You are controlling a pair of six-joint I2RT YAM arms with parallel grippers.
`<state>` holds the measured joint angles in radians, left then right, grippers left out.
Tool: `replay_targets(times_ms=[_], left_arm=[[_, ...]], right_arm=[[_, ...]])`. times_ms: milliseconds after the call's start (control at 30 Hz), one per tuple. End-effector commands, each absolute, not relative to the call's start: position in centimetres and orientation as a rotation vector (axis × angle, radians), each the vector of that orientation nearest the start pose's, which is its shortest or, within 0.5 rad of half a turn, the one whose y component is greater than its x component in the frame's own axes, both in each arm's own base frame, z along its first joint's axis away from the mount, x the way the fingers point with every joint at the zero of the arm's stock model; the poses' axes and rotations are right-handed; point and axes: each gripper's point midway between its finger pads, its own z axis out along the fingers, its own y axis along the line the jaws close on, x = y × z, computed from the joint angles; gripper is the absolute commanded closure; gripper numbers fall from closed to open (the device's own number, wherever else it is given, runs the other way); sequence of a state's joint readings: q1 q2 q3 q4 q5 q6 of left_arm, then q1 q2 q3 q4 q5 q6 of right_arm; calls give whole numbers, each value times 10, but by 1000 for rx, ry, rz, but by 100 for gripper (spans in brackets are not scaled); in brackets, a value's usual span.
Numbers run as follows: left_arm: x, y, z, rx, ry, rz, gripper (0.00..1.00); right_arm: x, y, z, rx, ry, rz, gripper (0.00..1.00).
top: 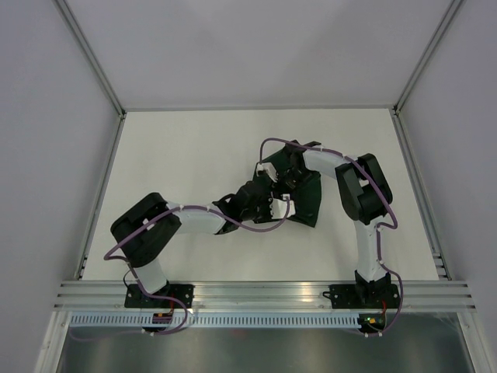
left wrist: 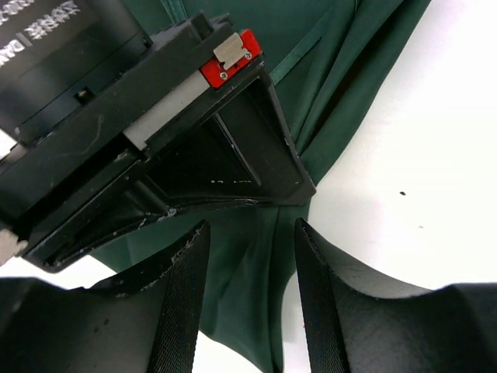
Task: Fold the napkin, place the utensils inside, and roll it up
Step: Roll the napkin with the utensil
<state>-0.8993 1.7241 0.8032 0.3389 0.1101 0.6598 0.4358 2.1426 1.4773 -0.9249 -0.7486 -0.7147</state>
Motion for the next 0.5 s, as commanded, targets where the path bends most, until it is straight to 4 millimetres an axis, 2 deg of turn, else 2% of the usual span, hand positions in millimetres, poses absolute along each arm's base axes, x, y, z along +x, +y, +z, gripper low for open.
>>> replay_targets(times_ms=[0, 333, 467], left_arm=[[286, -360, 55, 1658, 1411, -252, 46], [270, -364, 43, 1747, 1447, -345, 46], [269, -361, 35, 1764, 1467, -339, 46]], right_arm=[[273, 208, -37, -1684, 2498, 965, 92], [275, 206, -40, -1677, 2511, 964, 92], [275, 206, -41, -1674, 2515, 965, 92]])
